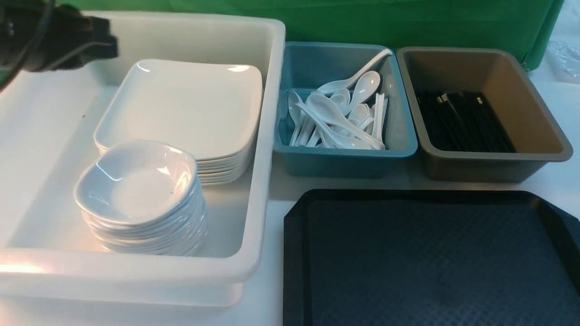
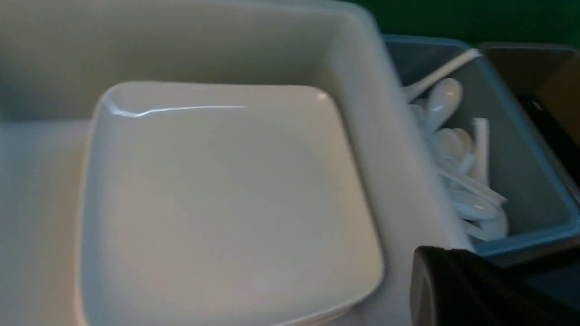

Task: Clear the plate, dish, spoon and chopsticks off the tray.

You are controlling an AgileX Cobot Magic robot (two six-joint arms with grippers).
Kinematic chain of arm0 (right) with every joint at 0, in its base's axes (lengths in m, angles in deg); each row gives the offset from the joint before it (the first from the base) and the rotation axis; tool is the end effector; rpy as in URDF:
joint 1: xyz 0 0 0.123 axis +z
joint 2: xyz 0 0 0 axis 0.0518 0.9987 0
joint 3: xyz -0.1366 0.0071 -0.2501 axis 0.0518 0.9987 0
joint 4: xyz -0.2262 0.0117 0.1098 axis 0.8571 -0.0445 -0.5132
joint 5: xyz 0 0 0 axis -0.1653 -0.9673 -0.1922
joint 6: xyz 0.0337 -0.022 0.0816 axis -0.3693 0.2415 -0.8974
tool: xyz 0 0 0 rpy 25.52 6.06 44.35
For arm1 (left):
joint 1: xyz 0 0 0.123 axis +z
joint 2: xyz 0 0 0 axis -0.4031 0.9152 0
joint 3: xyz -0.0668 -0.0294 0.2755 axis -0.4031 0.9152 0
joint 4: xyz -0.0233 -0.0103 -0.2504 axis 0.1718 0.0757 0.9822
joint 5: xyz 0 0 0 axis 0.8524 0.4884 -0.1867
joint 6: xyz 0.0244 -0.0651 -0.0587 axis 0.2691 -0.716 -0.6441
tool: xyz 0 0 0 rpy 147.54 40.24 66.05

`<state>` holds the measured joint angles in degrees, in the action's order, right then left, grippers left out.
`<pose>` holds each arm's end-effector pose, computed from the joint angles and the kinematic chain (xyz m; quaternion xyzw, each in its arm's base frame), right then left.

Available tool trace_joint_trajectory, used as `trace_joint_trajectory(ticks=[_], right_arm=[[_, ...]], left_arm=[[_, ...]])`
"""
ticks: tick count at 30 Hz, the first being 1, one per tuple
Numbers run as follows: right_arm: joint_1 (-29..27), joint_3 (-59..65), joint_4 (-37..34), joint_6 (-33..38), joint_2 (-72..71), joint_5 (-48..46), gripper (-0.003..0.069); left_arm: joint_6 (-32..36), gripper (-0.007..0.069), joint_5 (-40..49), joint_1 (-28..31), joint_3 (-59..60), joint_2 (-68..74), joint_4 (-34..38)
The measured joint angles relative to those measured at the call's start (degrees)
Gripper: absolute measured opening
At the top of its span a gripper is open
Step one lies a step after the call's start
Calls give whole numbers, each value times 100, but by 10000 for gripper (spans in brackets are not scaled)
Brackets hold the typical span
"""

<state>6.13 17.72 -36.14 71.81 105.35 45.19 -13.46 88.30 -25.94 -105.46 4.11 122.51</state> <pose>0.0966 0.0270 0.4374 -0.1159 0.7489 0.0940 0.6456 0.2678 -0.0452 0.3839 0.1204 0.8507 -0.1750 0.4808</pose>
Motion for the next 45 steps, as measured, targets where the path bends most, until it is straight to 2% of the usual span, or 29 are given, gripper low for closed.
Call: trace_joint_trajectory(ticks=[4,7,11,19,25,32,45], right_arm=[[0,284,666,-397,-665,510,20],[0,649,803,-414,-1179,870,20],[0,1301,835,-418,-2039,1284,20],[0,2293,847,-418,-3203,1798,21],[0,2388,852,-418,-3310,1878,90],[0,2388,859,-429,-3310,1878,171],[0,2388,859,-429,-3317,1878,197]], left_arm=[[-627,1,394,-1041,14,-622,-788],[-1285,0,436,-1656,220,-1186,-1549],[-1846,0,55,-2111,846,-2245,-1979],[-2128,0,-261,-2192,2474,-4429,-2122],[-2413,0,-268,-2192,3692,-5715,-2168],[-2596,1,-307,-2192,4068,-6028,-2168],[-2596,2,-612,-2192,4108,-6028,-2168]])
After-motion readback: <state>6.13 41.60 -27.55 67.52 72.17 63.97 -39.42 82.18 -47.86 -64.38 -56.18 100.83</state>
